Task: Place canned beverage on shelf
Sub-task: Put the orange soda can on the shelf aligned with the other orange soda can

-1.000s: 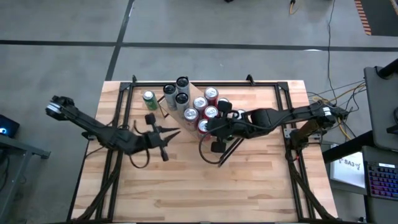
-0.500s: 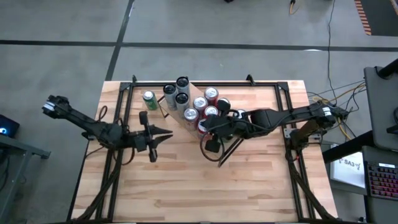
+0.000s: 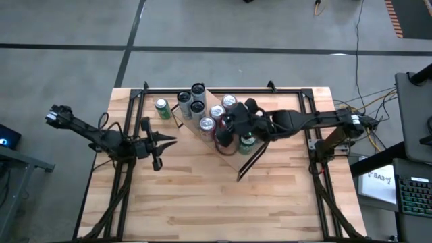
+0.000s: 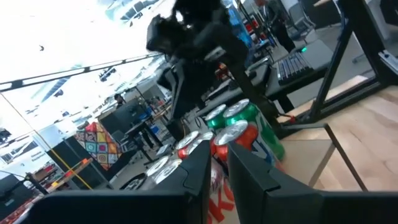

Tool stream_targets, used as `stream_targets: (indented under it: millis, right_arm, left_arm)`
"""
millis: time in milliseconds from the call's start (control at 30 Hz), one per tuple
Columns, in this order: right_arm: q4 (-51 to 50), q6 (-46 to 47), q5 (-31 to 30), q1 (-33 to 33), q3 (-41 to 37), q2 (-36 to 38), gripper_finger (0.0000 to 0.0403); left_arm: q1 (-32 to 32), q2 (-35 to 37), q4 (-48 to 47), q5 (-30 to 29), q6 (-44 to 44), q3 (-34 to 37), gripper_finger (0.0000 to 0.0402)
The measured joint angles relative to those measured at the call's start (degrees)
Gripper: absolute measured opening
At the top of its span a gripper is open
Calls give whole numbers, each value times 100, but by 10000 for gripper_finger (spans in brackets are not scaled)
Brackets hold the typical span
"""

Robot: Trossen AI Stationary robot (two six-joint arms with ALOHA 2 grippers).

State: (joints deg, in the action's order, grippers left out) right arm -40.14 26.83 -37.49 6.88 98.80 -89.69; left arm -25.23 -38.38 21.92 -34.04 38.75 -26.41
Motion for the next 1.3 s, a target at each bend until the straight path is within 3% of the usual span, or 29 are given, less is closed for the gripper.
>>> stream_targets:
  millis: [133,467,1300]
  right_arm:
    - [-106,170,427,-206,3,-1,9]
    - [-1401,665,452,-292,7,-2,9]
    - [-1530,676,603,-139,-131,-35,9]
  left_arm:
    - [0,206,22,-1,19,75,38]
    - [0,318,9,-2,19,95,38]
    - [0,300,-12,-2,-7,95,38]
